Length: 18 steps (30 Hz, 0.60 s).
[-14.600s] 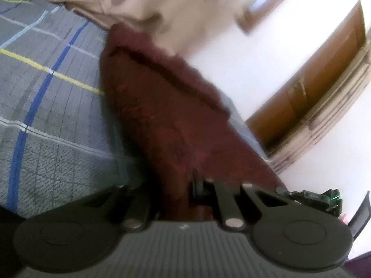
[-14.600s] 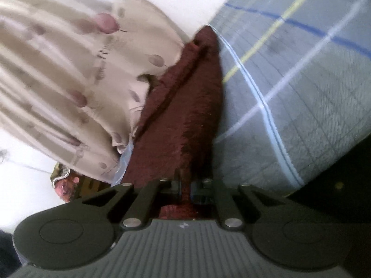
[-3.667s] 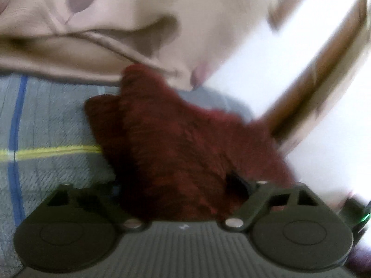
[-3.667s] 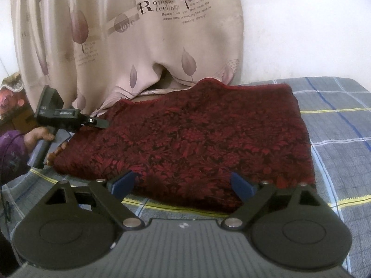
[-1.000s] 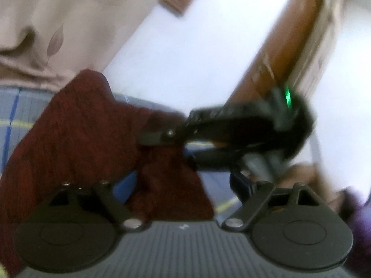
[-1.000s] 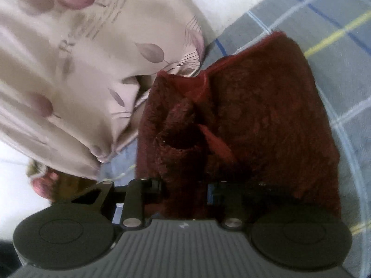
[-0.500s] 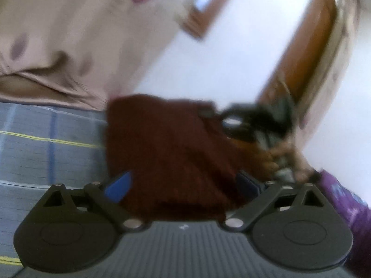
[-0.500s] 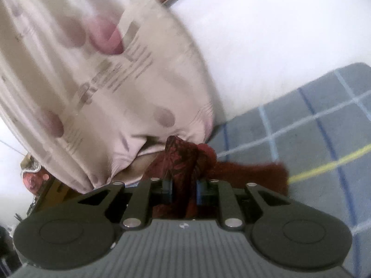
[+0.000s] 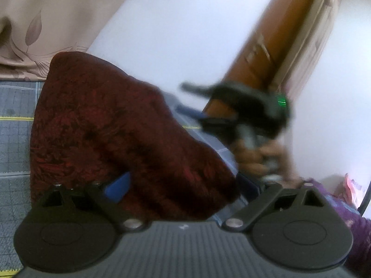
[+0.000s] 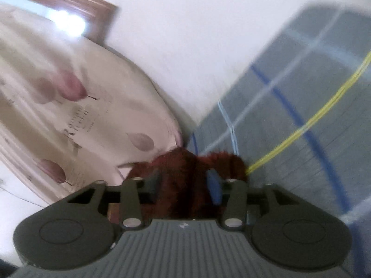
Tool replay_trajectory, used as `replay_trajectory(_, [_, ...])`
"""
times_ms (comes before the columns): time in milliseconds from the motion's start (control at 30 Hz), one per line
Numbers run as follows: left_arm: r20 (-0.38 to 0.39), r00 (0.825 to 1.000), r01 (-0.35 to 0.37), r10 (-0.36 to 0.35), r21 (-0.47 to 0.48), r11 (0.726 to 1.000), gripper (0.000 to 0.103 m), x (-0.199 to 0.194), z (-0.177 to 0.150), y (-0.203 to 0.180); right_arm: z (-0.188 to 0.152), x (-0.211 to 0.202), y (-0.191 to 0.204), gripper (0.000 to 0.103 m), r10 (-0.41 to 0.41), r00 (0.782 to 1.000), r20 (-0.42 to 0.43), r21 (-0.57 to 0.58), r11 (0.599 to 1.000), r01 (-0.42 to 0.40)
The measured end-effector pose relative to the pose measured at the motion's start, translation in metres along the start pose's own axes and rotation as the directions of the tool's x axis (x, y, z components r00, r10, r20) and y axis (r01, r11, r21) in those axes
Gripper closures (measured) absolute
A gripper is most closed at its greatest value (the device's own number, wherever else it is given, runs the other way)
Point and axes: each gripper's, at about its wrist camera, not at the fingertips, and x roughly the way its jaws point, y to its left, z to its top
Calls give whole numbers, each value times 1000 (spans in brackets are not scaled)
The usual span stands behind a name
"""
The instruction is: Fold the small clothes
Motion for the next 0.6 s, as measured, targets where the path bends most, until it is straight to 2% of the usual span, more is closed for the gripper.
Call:
replay_trajectory(33, [1, 1000, -4, 4, 4, 1000, 5, -2, -1, -2, -3, -10, 7, 53, 36, 999, -15, -12, 999, -36])
replay_trajectory(167, [-8, 1000, -27, 28, 42, 999, 3, -1, -6, -10, -24, -31, 32, 53, 29, 989, -146, -68, 997, -39])
replay_trajectory(233, [-8, 999, -36, 37, 48, 998, 3, 3, -5, -14, -35, -25, 38, 53, -43, 975, -218, -76, 997, 26])
replay_trajectory(333, [-10, 998, -55, 56, 64, 996, 2, -1, -9, -19, -45, -8, 41, 53, -79, 958, -274, -85, 995, 58])
replay_trajectory(400, [-9, 997, -80, 81, 87, 993, 2, -7, -13, -28, -50, 3, 42, 55, -39, 956, -292, -58, 998, 23])
replay_trajectory(433, [-8, 996, -92, 94, 90, 992, 2, -6, -13, -28, -53, 7, 47, 61, -64, 957, -284, -86, 995, 41])
replay_trajectory(467, [-1, 995, -104, 104, 88, 991, 2, -11, -13, -30, -53, 8, 53, 83, -100, 959, -266, -125, 990, 68])
replay_trajectory(600, [81, 992, -99, 95, 48, 994, 2, -38, -10, -32, -45, -20, 77, 86, -118, 984, -133, -281, 957, 76])
